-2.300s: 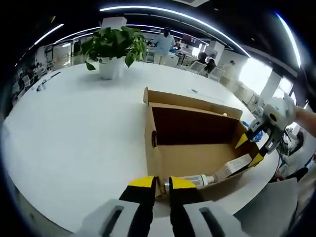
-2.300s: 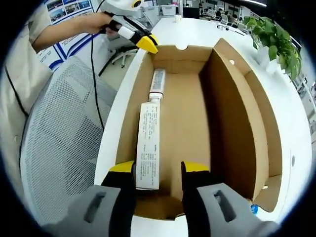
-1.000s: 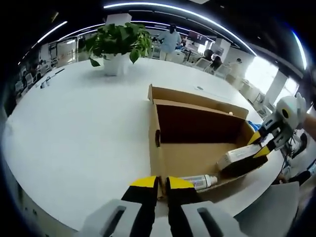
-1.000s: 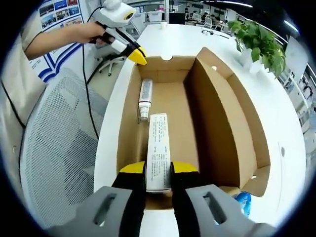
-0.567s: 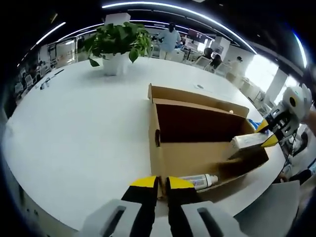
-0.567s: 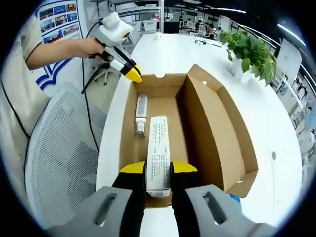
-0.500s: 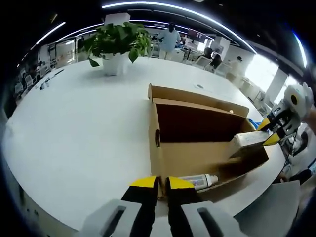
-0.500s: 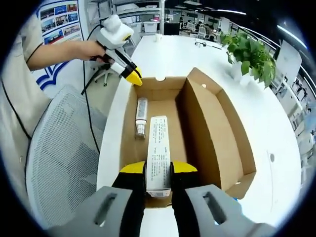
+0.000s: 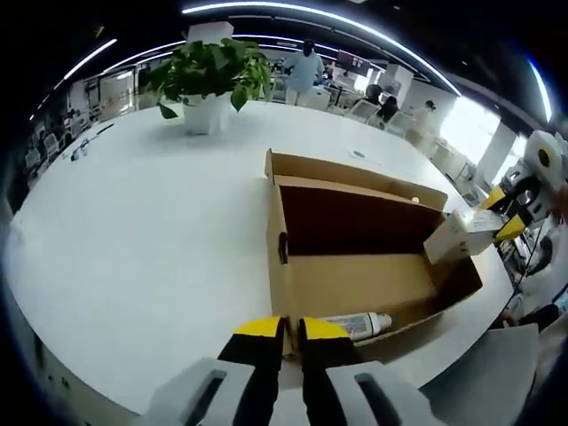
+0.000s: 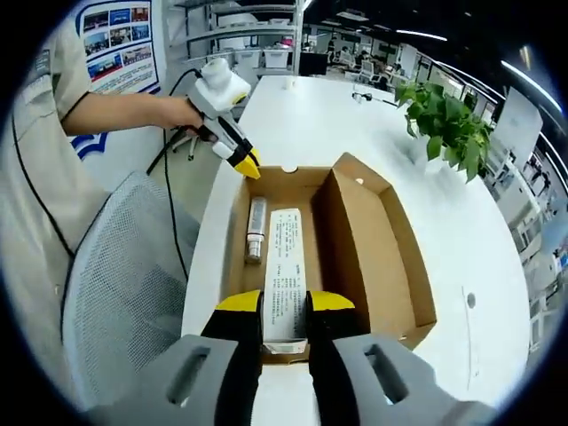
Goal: Operate the shoe box by opening the lid, removing the specified soft item, and placing it in the target area until the item is outside and the box remains undamaged.
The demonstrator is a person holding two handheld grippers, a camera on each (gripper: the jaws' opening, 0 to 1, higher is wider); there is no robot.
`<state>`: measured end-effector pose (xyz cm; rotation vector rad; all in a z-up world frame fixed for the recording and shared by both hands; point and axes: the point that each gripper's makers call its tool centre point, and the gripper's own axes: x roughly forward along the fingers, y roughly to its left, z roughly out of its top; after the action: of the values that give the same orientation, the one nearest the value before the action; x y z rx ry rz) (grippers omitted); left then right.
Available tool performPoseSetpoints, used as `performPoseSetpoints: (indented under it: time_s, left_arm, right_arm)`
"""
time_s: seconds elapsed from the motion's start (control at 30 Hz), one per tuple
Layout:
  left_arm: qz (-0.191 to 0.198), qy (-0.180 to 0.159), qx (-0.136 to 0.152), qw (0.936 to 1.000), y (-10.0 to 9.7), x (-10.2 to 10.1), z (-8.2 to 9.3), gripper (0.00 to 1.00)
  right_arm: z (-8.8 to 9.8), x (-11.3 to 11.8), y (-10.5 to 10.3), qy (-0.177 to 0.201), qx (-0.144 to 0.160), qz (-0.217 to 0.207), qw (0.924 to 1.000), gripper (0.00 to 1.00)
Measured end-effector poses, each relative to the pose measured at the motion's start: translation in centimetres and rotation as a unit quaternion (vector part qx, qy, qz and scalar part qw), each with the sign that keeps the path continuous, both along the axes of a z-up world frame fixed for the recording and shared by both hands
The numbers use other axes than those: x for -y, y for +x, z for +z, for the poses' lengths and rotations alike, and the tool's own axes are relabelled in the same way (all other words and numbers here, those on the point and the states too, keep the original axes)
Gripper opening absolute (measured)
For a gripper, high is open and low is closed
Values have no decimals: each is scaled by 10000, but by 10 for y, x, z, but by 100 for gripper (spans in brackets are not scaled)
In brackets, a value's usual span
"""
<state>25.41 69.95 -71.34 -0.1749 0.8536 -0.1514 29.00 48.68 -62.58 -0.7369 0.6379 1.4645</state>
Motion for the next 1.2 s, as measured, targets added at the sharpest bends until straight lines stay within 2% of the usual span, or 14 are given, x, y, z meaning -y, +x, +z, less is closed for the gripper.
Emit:
performPoseSetpoints:
  time_s: [0.2,0.3,0.5,0.73,0.87,1.07,1.2]
  left_arm:
    - [-9,5,17,10000,1,1,1,6]
    - [-38,21,8,10000,2,1,1,6]
    - [-1,9,25,10000,2,1,1,6]
    - [-48,61,-4,10000,3,2,2,6]
    - [-40,45,-17,10000,3,2,2,7]
    - [-55,58,-23,10000,3,2,2,7]
    - [-162,79,-40,9998,4,2,2,7]
  right_arm:
    - [13,10,2,-7,83,39,10000,15]
    - [23,13,4,168,-60,-74,9998,15]
    - [39,26,8,313,-83,-192,9993,15]
    - [51,47,16,218,28,-238,9995,15]
    - [59,57,25,231,77,-322,9992,15]
    - [74,71,36,462,-26,-564,9973,15]
    - [81,88,49,445,97,-680,9966,15]
